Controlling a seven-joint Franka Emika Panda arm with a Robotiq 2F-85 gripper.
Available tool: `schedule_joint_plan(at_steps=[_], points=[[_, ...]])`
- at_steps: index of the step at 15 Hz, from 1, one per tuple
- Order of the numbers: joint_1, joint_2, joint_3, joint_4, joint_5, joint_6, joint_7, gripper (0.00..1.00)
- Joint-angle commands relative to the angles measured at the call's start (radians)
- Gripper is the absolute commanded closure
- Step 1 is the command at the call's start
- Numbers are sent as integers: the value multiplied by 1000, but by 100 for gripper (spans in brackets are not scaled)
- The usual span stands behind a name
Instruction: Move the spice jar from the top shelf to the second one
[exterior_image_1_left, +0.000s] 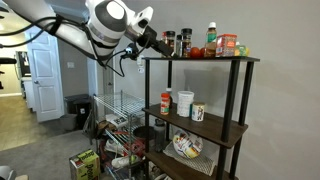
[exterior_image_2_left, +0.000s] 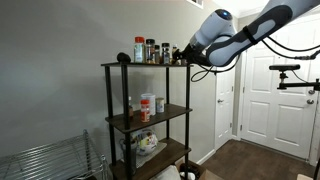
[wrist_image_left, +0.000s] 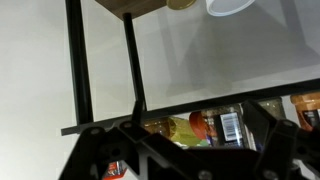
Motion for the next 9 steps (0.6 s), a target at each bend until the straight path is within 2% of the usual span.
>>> schedule_joint_plan(at_steps=[1,9], points=[[-17,21,11,26,-8,85,38,0],[-39,90,57,170,-23,94,47,0]])
